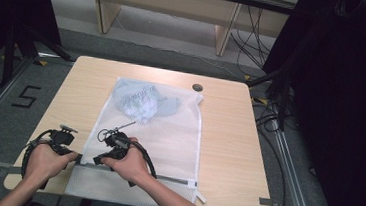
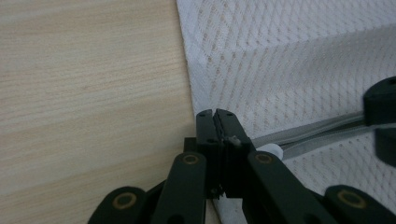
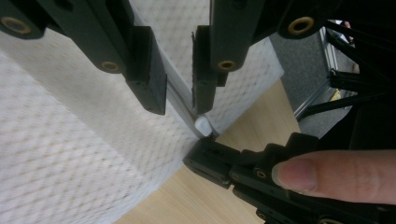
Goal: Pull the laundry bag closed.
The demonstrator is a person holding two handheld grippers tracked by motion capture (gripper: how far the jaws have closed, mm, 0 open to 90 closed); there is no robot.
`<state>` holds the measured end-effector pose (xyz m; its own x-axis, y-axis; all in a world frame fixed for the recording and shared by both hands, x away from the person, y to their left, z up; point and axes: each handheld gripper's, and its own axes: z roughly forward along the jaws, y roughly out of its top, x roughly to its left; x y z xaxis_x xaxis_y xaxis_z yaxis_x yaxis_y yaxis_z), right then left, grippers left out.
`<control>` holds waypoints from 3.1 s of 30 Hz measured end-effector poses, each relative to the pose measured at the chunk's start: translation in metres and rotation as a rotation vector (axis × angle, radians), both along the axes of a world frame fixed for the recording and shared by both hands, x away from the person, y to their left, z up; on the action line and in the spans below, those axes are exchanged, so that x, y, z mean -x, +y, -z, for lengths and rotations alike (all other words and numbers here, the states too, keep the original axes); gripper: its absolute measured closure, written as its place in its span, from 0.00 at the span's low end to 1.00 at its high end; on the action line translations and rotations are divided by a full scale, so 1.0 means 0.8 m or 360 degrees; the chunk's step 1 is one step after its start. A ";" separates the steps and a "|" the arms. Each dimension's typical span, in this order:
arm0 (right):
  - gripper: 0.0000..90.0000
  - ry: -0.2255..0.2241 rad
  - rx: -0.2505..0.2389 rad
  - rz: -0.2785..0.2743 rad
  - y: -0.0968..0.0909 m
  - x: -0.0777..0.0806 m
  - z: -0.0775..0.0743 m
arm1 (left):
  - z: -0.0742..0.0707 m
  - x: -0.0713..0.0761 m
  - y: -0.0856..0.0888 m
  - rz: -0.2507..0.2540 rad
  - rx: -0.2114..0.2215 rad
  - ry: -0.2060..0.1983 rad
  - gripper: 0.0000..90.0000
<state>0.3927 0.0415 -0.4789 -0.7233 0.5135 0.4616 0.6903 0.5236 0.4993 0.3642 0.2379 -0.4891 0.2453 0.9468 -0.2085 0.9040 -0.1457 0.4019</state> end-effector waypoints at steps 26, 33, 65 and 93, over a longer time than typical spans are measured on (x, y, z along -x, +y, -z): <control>0.88 0.0154 0.0052 -0.0036 0.049 -0.010 0.025 | 0.001 -0.001 0.005 -0.0003 -0.0001 0.0009 0.99; 0.96 0.0209 0.0041 -0.0048 0.054 -0.009 0.026 | 0.002 0.001 0.003 -0.0006 -0.0003 0.0004 0.99; 0.97 0.0073 0.0203 0.0017 0.035 -0.001 0.013 | 0.003 0.006 -0.007 0.0025 -0.0062 -0.0055 1.00; 0.97 0.0068 0.0212 0.0018 0.015 0.006 0.005 | 0.003 0.004 -0.004 0.0077 -0.0093 -0.0076 1.00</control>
